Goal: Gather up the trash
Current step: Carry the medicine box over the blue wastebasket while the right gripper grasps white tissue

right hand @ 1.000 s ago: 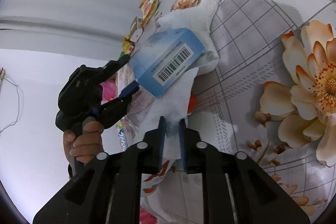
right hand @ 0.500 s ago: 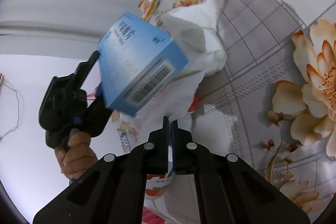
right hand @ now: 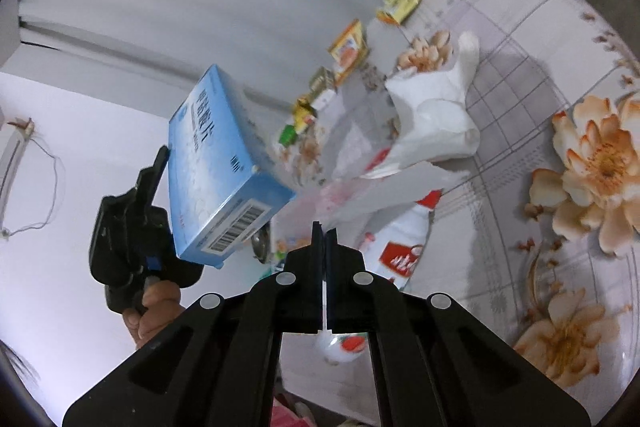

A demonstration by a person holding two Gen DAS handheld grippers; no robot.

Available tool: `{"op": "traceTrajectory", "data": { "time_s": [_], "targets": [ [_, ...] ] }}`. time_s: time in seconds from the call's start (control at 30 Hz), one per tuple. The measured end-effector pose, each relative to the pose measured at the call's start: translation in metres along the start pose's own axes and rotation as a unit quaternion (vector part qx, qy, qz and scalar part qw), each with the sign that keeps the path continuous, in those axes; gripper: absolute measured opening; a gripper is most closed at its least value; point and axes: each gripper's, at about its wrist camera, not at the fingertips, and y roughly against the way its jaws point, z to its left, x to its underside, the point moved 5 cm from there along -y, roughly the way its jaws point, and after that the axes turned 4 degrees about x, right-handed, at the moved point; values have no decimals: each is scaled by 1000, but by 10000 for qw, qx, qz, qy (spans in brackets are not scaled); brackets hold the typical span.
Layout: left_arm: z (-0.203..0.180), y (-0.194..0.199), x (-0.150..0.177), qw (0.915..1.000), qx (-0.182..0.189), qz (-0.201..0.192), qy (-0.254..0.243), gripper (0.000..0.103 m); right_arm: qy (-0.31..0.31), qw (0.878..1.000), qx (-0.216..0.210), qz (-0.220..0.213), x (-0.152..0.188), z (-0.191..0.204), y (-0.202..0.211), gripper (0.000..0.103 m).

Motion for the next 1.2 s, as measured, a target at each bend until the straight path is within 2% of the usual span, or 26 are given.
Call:
{"op": "traceTrajectory", "data": {
  "time_s": [0.27, 0.4, 0.7, 0.83, 1.0, 1.1, 1.2],
  "targets": [
    [-47, 14, 6, 9982, 343, -132, -468, 29, -176, 9984, -256, -465, 8, -10, 51, 0],
    [-62, 10, 10, 9971, 326, -178, -667, 29, -286, 9968, -413, -627, 5, -15, 62, 0],
    [-96, -29, 36, 9926, 324, 214, -1153, 29, -482, 9876, -554, -1389, -1, -40, 130, 0],
    [-109, -67, 60, 9883, 316, 641, -1346, 29, -691, 9782, -469, -1903, 2, -66, 176, 0],
    [-124, -126, 97, 9788, 320, 1309, -1540, 29, -1046, 9586, -177, -2643, 11, -107, 242, 0],
    [-132, -169, 126, 9696, 306, 1791, -1640, 29, -1258, 9446, 57, -3032, 18, -132, 279, 0],
    [-140, -219, 161, 9551, 227, 2287, -1869, 29, -1432, 9302, 411, -3355, 26, -158, 311, 0]
  ]
}}
